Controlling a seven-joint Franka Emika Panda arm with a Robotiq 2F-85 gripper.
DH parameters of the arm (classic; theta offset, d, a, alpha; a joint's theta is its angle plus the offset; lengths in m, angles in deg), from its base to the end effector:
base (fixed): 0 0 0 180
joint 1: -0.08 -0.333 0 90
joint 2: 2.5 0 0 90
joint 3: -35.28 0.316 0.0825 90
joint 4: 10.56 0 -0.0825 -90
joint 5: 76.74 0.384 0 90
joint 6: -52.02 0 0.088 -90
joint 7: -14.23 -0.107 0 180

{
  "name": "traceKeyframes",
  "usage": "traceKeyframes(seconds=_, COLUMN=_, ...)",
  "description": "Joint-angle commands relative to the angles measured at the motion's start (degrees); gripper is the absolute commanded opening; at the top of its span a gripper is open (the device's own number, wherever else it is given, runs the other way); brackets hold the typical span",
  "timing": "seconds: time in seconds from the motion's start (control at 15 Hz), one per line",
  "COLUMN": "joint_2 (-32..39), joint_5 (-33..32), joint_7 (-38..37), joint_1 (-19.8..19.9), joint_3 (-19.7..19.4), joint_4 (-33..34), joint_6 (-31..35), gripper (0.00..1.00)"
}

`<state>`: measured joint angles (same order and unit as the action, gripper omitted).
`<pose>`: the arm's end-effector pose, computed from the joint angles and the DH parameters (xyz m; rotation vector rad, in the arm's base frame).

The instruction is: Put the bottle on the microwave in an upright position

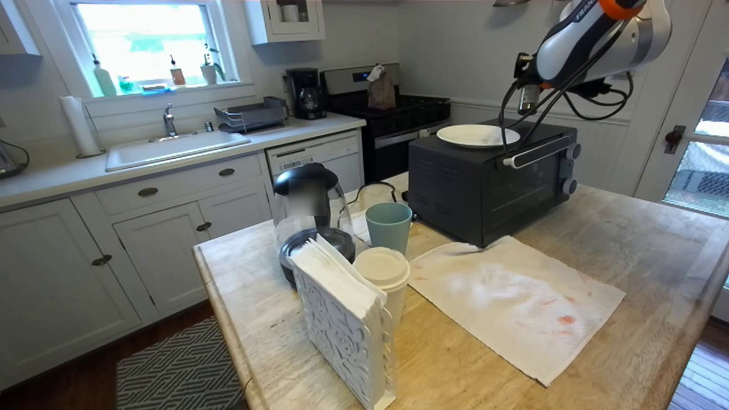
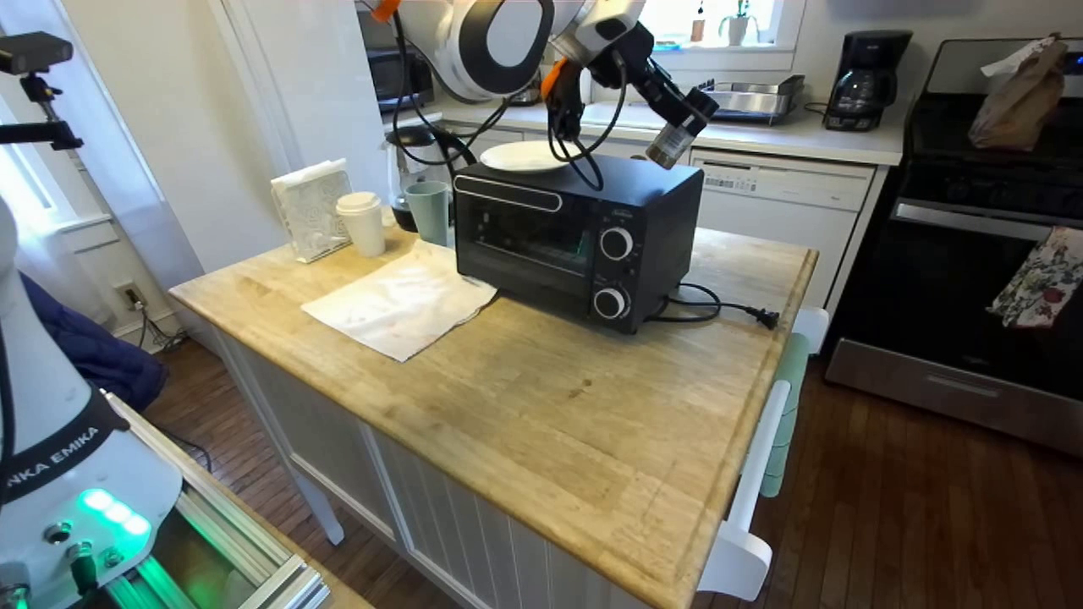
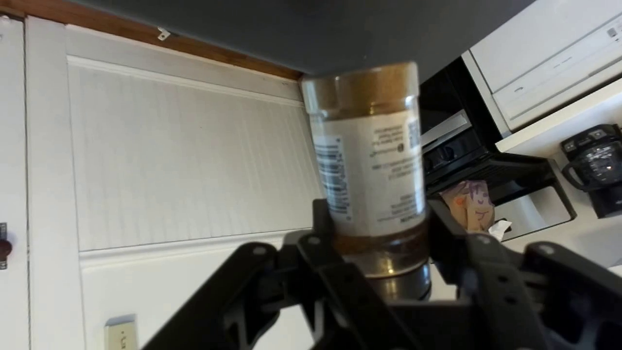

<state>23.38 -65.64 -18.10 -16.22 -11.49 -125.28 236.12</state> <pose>0.5811 -0.2958 0.4066 2.2694 -1.3722 1.3124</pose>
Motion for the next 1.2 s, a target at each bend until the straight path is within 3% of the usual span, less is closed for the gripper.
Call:
traceKeyframes(seconds=0.0, joint_2=1.52, joint_5=1.38, joint_7=-2.24, joint_1=-4.6, joint_3=-3.94, joint_4=-2.13, joint_6=2.49, gripper=0.25)
traceKeyframes(seconds=0.6, joint_2=6.49, joint_5=2.67, joint_7=-5.02, joint_1=-12.87, joint_3=-11.37, joint_4=-4.56, joint_6=7.38, gripper=0.25)
traceKeyframes(seconds=1.13, joint_2=12.75, joint_5=5.58, joint_7=-6.73, joint_1=-17.11, joint_3=-15.68, joint_4=-4.27, joint_6=8.06, gripper=0.25)
